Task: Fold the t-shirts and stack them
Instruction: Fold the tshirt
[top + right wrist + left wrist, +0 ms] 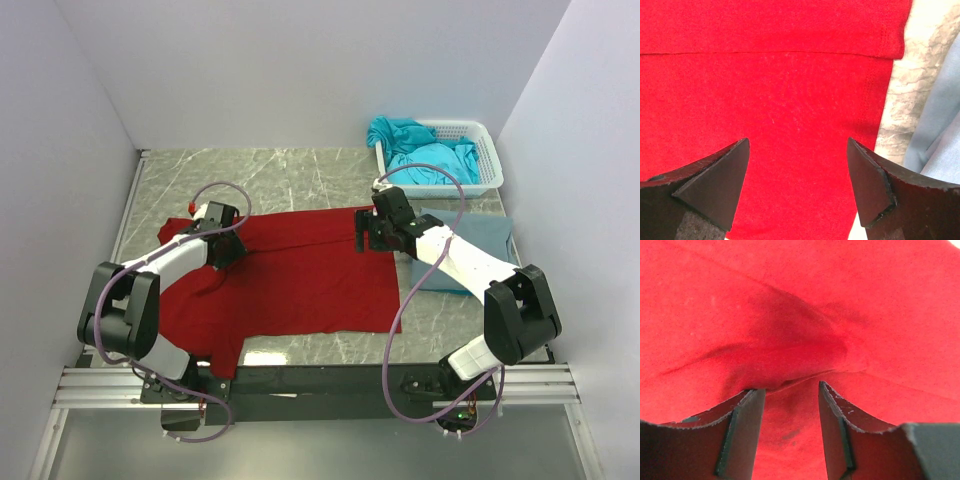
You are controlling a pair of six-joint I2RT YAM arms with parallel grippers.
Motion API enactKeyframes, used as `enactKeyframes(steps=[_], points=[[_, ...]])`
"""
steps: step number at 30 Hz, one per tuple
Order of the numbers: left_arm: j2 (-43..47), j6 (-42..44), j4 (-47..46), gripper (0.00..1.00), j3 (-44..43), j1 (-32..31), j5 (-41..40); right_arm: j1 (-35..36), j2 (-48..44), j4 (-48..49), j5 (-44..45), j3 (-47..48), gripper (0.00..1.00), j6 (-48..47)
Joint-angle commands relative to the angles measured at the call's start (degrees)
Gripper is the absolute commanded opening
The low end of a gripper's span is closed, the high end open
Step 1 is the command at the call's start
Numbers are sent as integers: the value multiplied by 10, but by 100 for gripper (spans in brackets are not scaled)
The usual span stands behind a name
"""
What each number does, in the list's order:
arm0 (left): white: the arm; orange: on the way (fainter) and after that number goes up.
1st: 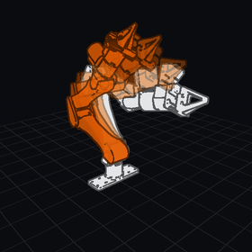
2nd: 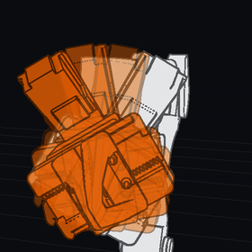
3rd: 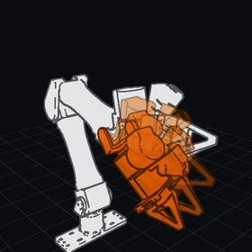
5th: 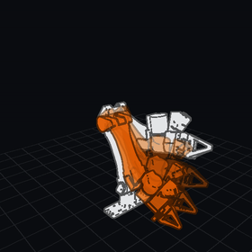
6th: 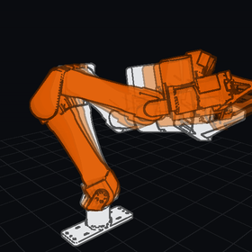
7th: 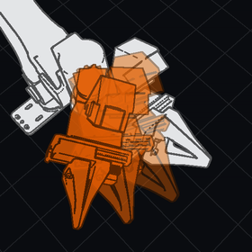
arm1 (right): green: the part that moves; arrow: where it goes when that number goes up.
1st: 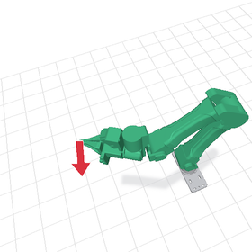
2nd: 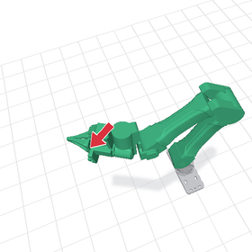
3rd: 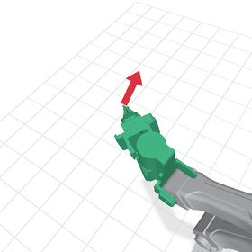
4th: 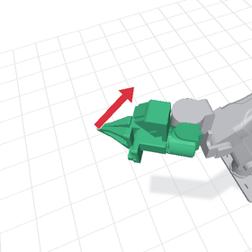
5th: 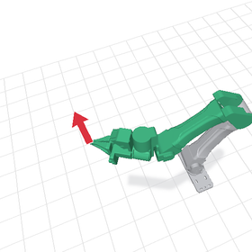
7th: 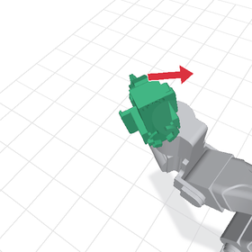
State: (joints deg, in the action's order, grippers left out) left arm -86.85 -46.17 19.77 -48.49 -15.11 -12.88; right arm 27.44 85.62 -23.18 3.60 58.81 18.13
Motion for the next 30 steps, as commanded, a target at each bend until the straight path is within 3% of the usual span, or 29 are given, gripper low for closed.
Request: enactKeyframes(steps=[1, 18, 22, 30], points=[[-4, -7, 22, 52, 1, 0, -15, -6, 1, 6, 9, -2, 85, -6], [-43, -18, 13, 51, -7, 7, -44, -17, -3, 9, 8, -11, 85, -5], [-38, -19, 5, 45, -5, 8, -33, -19, -1, 8, 9, -11, 85, -4], [-10, -16, 26, 22, -8, 8, -7, -20, 3, 7, 12, -9, 85, -2]])
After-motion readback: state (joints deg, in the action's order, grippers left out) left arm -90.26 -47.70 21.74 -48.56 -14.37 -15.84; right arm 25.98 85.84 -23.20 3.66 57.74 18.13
